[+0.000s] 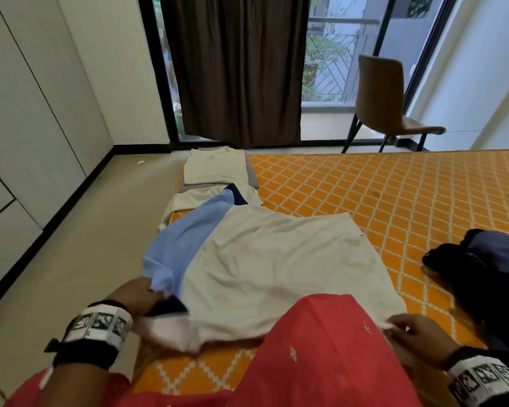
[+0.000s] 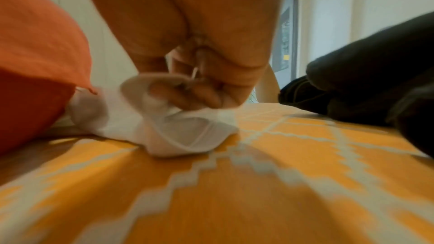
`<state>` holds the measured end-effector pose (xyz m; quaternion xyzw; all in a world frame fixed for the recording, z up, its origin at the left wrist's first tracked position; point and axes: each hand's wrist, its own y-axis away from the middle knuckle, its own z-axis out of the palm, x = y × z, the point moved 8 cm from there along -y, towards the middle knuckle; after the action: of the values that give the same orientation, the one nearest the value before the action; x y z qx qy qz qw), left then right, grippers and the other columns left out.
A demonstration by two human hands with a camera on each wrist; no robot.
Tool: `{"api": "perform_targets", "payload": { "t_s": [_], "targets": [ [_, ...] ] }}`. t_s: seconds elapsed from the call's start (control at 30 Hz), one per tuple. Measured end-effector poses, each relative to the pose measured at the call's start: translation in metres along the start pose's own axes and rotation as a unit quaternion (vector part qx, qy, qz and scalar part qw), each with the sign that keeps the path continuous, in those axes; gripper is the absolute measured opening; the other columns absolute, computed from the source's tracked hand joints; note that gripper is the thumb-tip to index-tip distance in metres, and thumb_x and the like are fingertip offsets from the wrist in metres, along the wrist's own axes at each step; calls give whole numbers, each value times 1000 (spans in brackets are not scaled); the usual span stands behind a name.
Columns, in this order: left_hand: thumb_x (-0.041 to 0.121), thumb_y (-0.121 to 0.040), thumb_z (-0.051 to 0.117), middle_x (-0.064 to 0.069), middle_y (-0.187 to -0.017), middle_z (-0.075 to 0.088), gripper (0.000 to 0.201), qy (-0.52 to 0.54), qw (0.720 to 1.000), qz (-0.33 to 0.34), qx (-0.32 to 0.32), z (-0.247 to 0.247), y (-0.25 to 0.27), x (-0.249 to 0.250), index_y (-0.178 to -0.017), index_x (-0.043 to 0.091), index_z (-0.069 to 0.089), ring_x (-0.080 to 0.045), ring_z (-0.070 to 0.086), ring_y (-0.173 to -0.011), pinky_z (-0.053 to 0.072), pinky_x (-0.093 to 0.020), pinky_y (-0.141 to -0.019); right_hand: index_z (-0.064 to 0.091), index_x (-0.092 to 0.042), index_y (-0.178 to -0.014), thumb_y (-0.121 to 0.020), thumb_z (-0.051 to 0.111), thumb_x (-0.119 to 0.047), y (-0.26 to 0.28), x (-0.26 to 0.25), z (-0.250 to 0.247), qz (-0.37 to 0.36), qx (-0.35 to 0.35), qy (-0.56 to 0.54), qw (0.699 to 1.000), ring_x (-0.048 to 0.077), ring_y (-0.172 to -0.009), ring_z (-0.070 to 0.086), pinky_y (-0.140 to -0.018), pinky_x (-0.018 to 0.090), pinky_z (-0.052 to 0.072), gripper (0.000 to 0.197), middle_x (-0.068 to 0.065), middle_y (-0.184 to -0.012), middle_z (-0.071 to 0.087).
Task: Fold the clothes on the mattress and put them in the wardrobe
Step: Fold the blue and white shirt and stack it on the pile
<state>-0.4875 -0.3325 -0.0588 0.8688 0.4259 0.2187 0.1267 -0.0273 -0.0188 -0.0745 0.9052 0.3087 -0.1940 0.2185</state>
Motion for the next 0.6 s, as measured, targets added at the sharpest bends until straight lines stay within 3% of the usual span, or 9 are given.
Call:
{"api": "perform_targets", "payload": {
  "t_s": [0.07, 0.13, 0.2, 0.27, 0.33, 0.37, 0.43, 0.5, 0.6],
  "targets": [
    [59, -94, 46, -4, -126, 59, 59, 184, 978, 33, 88, -31, -10, -1, -129, 13, 56, -28, 54, -121, 42, -33, -91, 67, -30, -88, -92, 64, -19, -19, -6, -21, 37, 85, 46, 995, 30, -101, 63, -78, 31, 42, 12, 10, -107, 70],
    [76, -86, 36, -8, -105, 66, 79, 266, 953, 62, 129, -53, -22, 7, -115, 7, 59, -31, 61, -99, 46, -34, -78, 66, -15, -103, -96, 56, -14, -44, -17, -49, 77, 146, -21, 986, 35, -96, 65, -77, 35, 45, 12, 18, -101, 69],
    [63, -96, 36, -20, -108, 65, 71, 251, 957, 58, 134, -73, -35, 24, -115, 0, 61, -33, 59, -95, 43, -35, -77, 55, -17, -100, -100, 46, -15, -81, -25, -71, 106, 137, -92, 981, 36, -82, 66, -73, 39, 52, 9, 21, -92, 67],
    [32, -104, 40, -22, -124, 60, 42, 263, 956, 33, 124, -102, -43, 45, -116, 1, 65, -34, 56, -107, 36, -30, -79, 49, -22, -91, -101, 38, -7, -124, -48, -99, 84, 138, -164, 973, 31, -82, 67, -76, 44, 58, 21, 19, -105, 62],
    [22, -100, 49, -16, -129, 60, 28, 292, 944, 26, 151, -152, -46, 62, -113, 6, 68, -31, 54, -115, 38, -28, -87, 52, -14, -98, -100, 36, 0, -148, -94, -141, 67, 161, -209, 962, 22, -80, 68, -70, 34, 61, 22, 17, -109, 57],
    [23, -95, 58, -16, -128, 61, 25, 341, 927, 39, 153, -180, -50, 70, -112, 7, 68, -30, 56, -115, 41, -28, -93, 54, -7, -110, -100, 37, 0, -157, -118, -166, 54, 176, -227, 956, 25, -89, 67, -75, 33, 60, 21, 19, -114, 56],
    [34, -75, 81, -16, -112, 66, 45, 472, 854, 137, 170, -247, -38, 89, -106, 5, 66, -26, 64, -102, 50, -33, -93, 51, 0, -129, -98, 43, -6, -177, -160, -224, 0, 234, -179, 956, 36, -114, 58, -96, 42, 50, 32, 27, -127, 53],
    [35, -66, 88, -11, -107, 63, 68, 489, 803, 256, 225, -309, -8, 111, -115, 0, 58, -18, 63, -94, 54, -34, -88, 58, -3, -118, -95, 46, -20, -167, -191, -286, -77, 387, -159, 905, 37, -109, 57, -96, 45, 45, 31, 25, -118, 59],
    [22, -92, 67, -1, -134, 53, 57, 433, 773, 315, 342, -355, 34, 121, -140, 25, 35, -15, 55, -119, 47, -38, -100, 57, -2, -117, -95, 42, -17, -103, -213, -346, -170, 591, -215, 759, 37, -96, 55, -78, 39, 41, 31, 25, -106, 64]
  ]
}}
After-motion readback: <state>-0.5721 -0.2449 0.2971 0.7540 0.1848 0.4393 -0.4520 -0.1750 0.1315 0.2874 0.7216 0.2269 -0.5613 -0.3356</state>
